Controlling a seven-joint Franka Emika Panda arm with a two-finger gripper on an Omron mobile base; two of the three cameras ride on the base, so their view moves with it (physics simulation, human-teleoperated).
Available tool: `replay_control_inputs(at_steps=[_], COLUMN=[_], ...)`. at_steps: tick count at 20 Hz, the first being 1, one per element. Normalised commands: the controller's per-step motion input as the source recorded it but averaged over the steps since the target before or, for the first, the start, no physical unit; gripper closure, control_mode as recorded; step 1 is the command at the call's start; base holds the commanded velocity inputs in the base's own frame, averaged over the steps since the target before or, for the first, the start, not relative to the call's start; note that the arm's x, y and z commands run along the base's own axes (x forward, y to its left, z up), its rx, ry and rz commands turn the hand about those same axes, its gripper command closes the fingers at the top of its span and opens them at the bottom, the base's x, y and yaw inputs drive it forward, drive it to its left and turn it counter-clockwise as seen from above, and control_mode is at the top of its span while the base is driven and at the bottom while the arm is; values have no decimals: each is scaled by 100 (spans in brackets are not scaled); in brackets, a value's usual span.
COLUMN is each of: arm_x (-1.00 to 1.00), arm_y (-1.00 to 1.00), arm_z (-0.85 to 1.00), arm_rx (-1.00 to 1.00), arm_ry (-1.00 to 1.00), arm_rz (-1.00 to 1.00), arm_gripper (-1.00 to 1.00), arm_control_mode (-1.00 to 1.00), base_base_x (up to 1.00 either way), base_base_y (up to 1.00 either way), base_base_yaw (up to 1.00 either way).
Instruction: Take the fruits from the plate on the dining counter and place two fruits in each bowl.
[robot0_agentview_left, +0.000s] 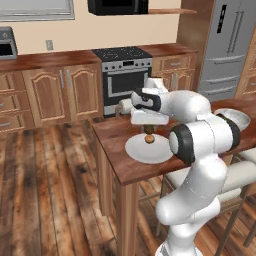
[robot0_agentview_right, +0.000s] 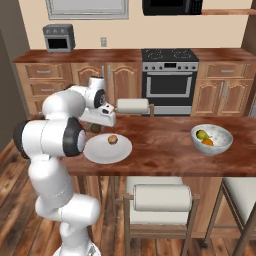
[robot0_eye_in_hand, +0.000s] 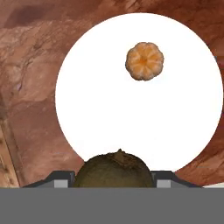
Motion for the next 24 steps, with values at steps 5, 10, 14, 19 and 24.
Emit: replay_control_inputs(at_steps=[5,10,14,19,24], arm_x=[-100,-100,-97,-38,-3], arm_y=[-1,-2,0,0,0], arm_z=[100,92,23,0,0], arm_rx=[0,0,0,0,0], arm_ry=[-3,-9,-15,-21,0], arm_rz=[2,4,5,1,0], arm_gripper=[100,100,100,100,100], arm_control_mode=[-100,-100,-100,-100,-100], base_base_x=[0,0,0,0,0], base_base_y=[0,0,0,0,0], base_base_yaw=[0,0,0,0,0])
